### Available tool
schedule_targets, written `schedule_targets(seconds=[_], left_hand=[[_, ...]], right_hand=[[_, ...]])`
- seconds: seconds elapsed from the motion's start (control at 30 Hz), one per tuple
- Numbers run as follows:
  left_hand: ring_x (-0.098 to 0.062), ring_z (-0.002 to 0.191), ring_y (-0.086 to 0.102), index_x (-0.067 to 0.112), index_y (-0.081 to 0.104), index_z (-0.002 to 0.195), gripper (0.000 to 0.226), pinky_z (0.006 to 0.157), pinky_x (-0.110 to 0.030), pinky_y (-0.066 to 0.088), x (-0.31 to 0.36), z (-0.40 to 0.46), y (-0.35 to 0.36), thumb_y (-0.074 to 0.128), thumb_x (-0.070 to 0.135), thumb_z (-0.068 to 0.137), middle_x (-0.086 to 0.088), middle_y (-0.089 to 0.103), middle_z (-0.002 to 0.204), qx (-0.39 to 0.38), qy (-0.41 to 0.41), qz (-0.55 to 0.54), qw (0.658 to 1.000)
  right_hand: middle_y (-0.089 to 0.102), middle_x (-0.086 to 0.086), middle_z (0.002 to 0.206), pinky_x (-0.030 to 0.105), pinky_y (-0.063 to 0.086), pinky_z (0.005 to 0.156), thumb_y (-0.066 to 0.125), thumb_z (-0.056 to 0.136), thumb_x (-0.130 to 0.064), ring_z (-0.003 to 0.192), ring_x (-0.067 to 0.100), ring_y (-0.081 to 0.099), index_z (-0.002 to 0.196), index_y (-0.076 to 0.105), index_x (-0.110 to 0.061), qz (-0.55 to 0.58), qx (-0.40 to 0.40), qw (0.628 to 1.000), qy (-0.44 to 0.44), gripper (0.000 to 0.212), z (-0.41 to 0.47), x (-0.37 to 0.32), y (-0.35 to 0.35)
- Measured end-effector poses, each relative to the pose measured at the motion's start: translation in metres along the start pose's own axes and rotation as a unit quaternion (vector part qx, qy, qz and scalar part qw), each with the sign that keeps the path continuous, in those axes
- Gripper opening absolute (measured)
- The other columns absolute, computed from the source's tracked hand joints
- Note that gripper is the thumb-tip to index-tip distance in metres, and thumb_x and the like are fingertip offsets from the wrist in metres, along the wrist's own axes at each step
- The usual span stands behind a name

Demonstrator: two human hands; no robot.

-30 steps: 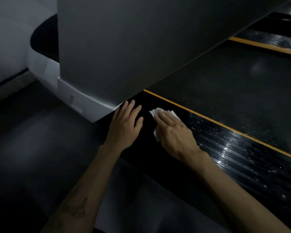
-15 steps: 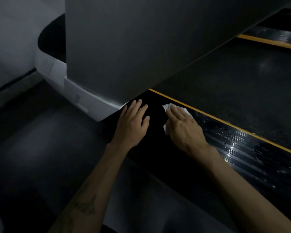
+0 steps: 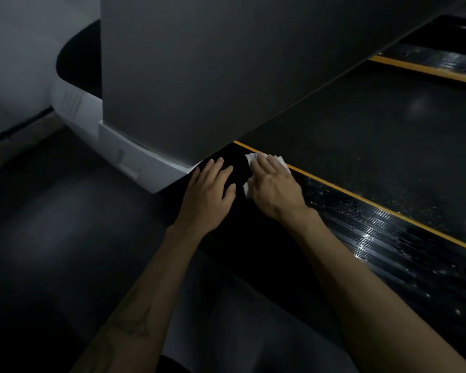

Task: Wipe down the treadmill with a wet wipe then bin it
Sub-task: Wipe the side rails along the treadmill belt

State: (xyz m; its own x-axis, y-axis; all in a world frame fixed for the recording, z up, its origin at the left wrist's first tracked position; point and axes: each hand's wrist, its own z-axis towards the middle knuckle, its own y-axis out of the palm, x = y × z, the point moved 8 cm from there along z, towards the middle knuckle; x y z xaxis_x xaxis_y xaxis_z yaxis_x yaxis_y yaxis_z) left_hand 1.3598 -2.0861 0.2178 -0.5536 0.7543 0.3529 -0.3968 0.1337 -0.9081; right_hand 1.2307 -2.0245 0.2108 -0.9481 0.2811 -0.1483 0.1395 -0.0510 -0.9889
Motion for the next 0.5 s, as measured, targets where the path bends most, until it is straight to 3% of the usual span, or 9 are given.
schedule_targets(seconds=[0.1, 0.23, 0.33, 0.5], left_hand=[[-0.027, 0.153, 0.03, 0.011, 0.053, 0.148, 0.064, 0.124, -0.045, 0.019, -0.002, -0.001, -0.001, 0.029, 0.046, 0.1, -0.011, 0.043, 0.16, 0.016, 0.01, 0.006, 1.0], [-0.027, 0.154, 0.029, 0.013, 0.052, 0.149, 0.064, 0.124, -0.043, 0.016, -0.002, -0.002, 0.002, 0.028, 0.047, 0.101, -0.011, 0.041, 0.161, 0.02, 0.013, 0.009, 1.0], [-0.029, 0.154, 0.028, 0.013, 0.05, 0.15, 0.064, 0.125, -0.048, 0.016, 0.001, -0.001, 0.003, 0.03, 0.047, 0.101, -0.013, 0.039, 0.162, 0.01, 0.005, 0.011, 1.0], [-0.028, 0.157, 0.02, 0.015, 0.044, 0.155, 0.067, 0.125, -0.051, 0.011, 0.005, 0.0, 0.006, 0.029, 0.051, 0.1, -0.01, 0.031, 0.167, -0.012, -0.013, 0.016, 1.0]], right_hand=[[0.031, 0.02, 0.164, 0.044, 0.015, 0.127, -0.002, 0.096, -0.04, 0.156, 0.029, 0.019, 0.154, 0.038, 0.001, -0.003, 0.007, 0.999, -0.034, 0.081, -0.011, -0.015, 0.001], [0.037, 0.019, 0.161, 0.038, 0.012, 0.128, 0.02, 0.105, -0.031, 0.153, 0.028, 0.03, 0.151, 0.044, 0.001, 0.008, 0.042, 0.998, -0.046, 0.061, -0.063, -0.011, -0.024], [0.031, 0.017, 0.164, 0.037, 0.008, 0.129, 0.017, 0.105, -0.034, 0.155, 0.028, 0.024, 0.154, 0.041, -0.002, 0.006, 0.028, 1.0, -0.005, 0.063, -0.048, 0.007, -0.022], [0.033, 0.02, 0.162, 0.042, 0.019, 0.126, 0.005, 0.097, -0.039, 0.153, 0.03, 0.025, 0.154, 0.037, 0.001, 0.018, 0.036, 0.999, 0.001, 0.076, -0.026, -0.011, -0.012]])
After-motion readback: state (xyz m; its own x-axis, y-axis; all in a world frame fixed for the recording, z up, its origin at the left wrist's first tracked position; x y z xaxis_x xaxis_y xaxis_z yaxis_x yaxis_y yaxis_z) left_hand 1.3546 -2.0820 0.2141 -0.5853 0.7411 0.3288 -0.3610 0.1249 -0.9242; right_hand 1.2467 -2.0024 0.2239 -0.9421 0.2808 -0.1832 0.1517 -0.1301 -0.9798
